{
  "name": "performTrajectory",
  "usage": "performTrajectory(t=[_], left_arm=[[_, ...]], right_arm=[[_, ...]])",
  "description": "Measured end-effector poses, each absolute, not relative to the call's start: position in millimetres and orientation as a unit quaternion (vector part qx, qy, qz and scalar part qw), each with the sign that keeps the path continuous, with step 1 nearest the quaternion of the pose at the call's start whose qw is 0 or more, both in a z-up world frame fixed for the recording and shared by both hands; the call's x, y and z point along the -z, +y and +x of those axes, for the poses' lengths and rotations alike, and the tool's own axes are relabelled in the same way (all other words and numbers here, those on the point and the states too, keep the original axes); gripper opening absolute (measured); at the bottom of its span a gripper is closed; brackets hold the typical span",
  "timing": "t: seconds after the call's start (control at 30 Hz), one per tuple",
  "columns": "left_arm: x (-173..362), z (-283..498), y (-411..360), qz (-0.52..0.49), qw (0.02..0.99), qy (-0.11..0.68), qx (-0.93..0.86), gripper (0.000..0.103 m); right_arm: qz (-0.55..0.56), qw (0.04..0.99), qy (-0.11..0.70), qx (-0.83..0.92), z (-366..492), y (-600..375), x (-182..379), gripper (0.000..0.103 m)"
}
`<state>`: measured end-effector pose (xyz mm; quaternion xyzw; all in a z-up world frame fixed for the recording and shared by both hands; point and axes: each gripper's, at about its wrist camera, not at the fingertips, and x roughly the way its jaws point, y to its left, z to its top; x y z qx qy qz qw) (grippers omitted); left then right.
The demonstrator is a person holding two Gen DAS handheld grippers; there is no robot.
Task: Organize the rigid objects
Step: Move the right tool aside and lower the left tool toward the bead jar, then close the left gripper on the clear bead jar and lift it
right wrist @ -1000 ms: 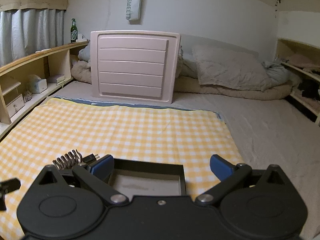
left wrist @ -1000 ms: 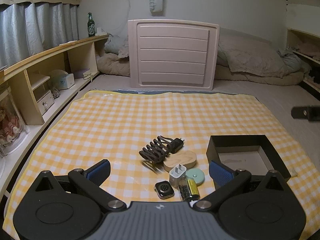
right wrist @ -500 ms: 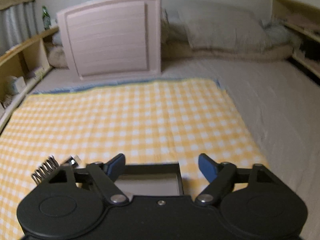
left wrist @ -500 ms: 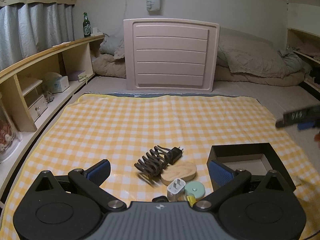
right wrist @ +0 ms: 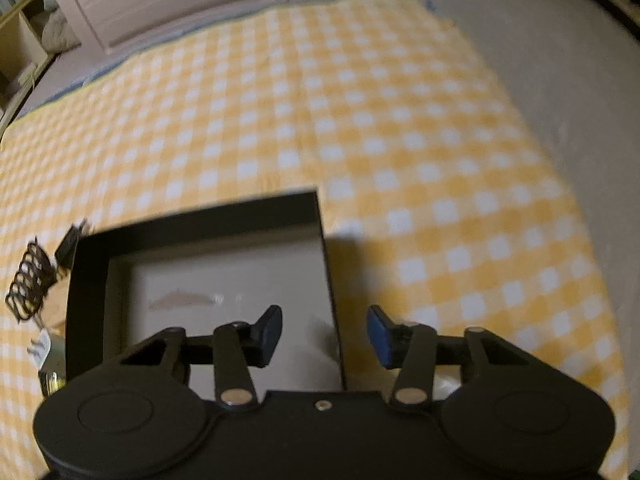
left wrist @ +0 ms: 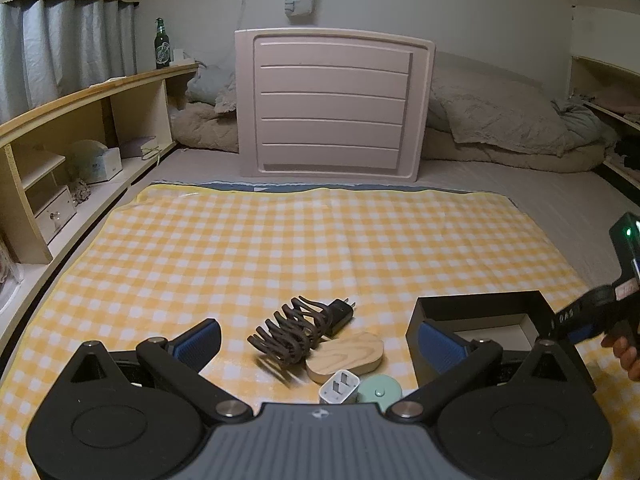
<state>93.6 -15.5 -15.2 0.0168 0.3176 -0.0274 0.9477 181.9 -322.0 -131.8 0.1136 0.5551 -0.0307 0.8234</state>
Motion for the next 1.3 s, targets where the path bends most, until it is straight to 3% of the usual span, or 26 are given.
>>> performTrajectory(t=[0.2, 0.27, 0.5, 0.6, 0.67, 0.77, 1.0, 1.3], left_arm=[[19, 101, -18, 0.015, 0.943, 0.33, 0.037, 0.102], [21, 106, -19, 0.014, 0.94, 0.34, 0.038, 0.102], [17, 125, -14, -0.004, 0.928, 0.367, 0.061, 0.097], [23, 136, -13, -0.024, 0.912, 0.402, 0.074, 0.083], [32, 143, -14, -0.044, 0.897, 0.435, 0.064, 0.064], [52, 148, -17, -0.071, 0.867, 0.487, 0.072, 0.057], [93, 141, -24, -0.101, 0.826, 0.552, 0.056, 0.053], [113, 146, -36, -0.078, 0.827, 0.556, 0.028, 0.053]], right_arm=[[0.112, 0.82, 0.561, 0.027, 178, -321, 138, 0.021], [0.104, 0.821, 0.56, 0.035, 180, -320, 137, 0.005], [0.086, 0.826, 0.556, 0.034, 175, -330, 145, 0.004], [0.089, 0.826, 0.556, 0.035, 176, -328, 143, 0.004], [0.086, 0.826, 0.556, 0.034, 174, -328, 143, 0.004], [0.089, 0.825, 0.557, 0.035, 175, -328, 142, 0.004], [0.086, 0.824, 0.559, 0.038, 172, -325, 142, 0.004], [0.085, 0.824, 0.558, 0.037, 172, -326, 142, 0.004]])
